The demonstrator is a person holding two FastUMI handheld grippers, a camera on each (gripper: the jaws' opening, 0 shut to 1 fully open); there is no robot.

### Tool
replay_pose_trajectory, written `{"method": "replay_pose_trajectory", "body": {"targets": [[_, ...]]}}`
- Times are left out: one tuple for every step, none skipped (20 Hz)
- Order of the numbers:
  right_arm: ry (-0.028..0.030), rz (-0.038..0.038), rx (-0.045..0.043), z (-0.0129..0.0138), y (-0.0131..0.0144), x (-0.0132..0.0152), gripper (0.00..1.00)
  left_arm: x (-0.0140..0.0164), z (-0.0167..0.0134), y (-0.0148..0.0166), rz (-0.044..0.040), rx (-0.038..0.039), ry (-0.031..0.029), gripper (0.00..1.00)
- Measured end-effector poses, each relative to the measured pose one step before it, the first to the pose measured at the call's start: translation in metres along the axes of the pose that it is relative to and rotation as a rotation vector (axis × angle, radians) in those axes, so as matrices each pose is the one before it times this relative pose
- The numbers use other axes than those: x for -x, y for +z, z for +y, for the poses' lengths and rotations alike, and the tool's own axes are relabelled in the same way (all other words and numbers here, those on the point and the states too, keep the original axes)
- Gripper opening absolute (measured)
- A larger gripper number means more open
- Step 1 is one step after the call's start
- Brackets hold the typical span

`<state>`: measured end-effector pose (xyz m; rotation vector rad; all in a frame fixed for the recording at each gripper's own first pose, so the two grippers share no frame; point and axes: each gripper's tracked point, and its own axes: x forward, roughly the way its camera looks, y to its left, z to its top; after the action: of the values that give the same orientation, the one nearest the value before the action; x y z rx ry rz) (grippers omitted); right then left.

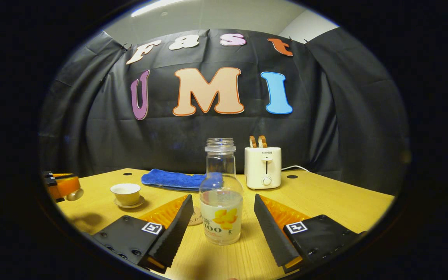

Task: Open the teacup lid with one hand, grasp the water bottle and pour water into the teacup with the other hand; after pouring, place the water bottle on the coaster and then close the teacup lid.

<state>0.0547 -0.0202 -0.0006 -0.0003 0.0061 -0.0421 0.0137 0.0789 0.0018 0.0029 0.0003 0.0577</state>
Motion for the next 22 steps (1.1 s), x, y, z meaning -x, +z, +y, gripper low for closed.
{"method": "replay_pose_trajectory", "body": {"targets": [[-0.00602,-0.00196,-0.00010,0.00183,0.00007,-0.00489,0.98,0.00089,-0.00075,-0.00033,0.00153,0.00013,-0.00138,0.22],[-0.00122,-0.00060,-0.00016,0.00146,0.00070,-0.00430,0.98,-0.00039,-0.00085,-0.00153,0.00528,-0.00185,-0.00332,0.22],[-0.00146,0.00201,-0.00043,0.00136,-0.00104,-0.00506,0.98,-0.00001,-0.00279,-0.00007,-0.00057,0.00135,-0.01343,0.22],[-0.01151,-0.00374,0.00002,-0.00075,-0.00018,-0.00559,0.99,-0.00031,-0.00157,0.00030,-0.00174,-0.00139,-0.00628,0.22],[-0.01272,0.00319,-0.00064,-0.00121,-0.00092,-0.00829,0.98,-0.00025,0.00094,-0.00017,0.00082,0.00177,-0.00143,0.22],[-0.00246,0.00214,-0.00017,0.00048,-0.00053,-0.00543,0.99,0.00006,0.00025,0.00030,0.00106,-0.00113,-0.00090,0.23],[0.00184,0.00030,0.00031,0.00113,-0.00030,-0.00330,0.98,0.00031,0.00012,-0.00022,-0.00257,0.00156,0.00004,0.22],[0.00368,-0.00361,-0.00014,0.00110,0.00065,-0.00391,0.98,-0.00024,-0.00041,0.00011,-0.00012,-0.00085,-0.00027,0.22],[0.00618,0.00336,-0.00020,0.00111,-0.00079,-0.00503,0.94,-0.00087,0.00023,-0.00021,0.00071,0.00040,0.00028,0.22],[0.00092,-0.00083,-0.00107,0.00060,-0.00031,-0.00047,0.89,0.00094,0.00011,0.00071,-0.00256,-0.00013,-0.00012,0.23],[0.00303,-0.00136,0.00099,0.00110,-0.00117,-0.00341,0.85,-0.00006,0.00003,-0.00025,0.00296,-0.00039,0.00016,0.22],[0.00820,0.00753,0.00009,0.00051,0.00068,0.00014,0.81,0.00029,0.00037,-0.00097,-0.00053,0.00059,0.00036,0.22],[0.00535,0.00668,-0.00126,0.00200,-0.00212,-0.00057,0.82,-0.00029,0.00035,0.00091,-0.00082,0.00009,0.00178,0.23],[0.00569,0.00124,0.00172,0.00035,0.00020,0.00017,0.81,-0.00083,0.00136,-0.00068,0.00143,0.00028,0.00446,0.23],[0.00717,0.00050,0.00162,0.00114,0.00117,0.00042,0.79,-0.00046,0.00186,-0.00092,0.00249,0.00024,0.00843,0.22],[0.00872,0.00157,0.00068,0.00178,-0.00018,0.00096,0.77,0.00051,0.00037,0.00068,-0.00389,-0.00134,-0.00301,0.22],[0.01372,0.00296,0.00021,0.00195,-0.00082,0.00047,0.75,0.00001,-0.00264,0.00077,-0.00234,-0.00045,-0.01280,0.22],[0.00675,0.00332,0.00202,0.00083,-0.00090,0.00061,0.74,0.00025,-0.00160,-0.00074,0.00138,-0.00121,-0.01318,0.23],[0.00504,0.00209,0.00278,0.00024,0.00056,0.00125,0.75,-0.00036,-0.00180,0.00021,-0.00123,-0.00059,-0.01689,0.22],[0.00335,-0.00059,0.00757,0.00013,0.00005,0.00083,0.74,-0.00003,-0.00013,-0.00035,0.00114,0.00153,-0.01089,0.22],[0.00391,0.00465,0.01620,0.00151,0.00029,-0.00033,0.74,0.00060,0.00144,-0.00060,0.00120,-0.00029,-0.00901,0.23],[0.00744,0.00721,0.01929,0.00417,0.00036,-0.00065,0.74,0.00004,0.00077,0.00076,-0.00090,0.00060,-0.01081,0.22]]}}
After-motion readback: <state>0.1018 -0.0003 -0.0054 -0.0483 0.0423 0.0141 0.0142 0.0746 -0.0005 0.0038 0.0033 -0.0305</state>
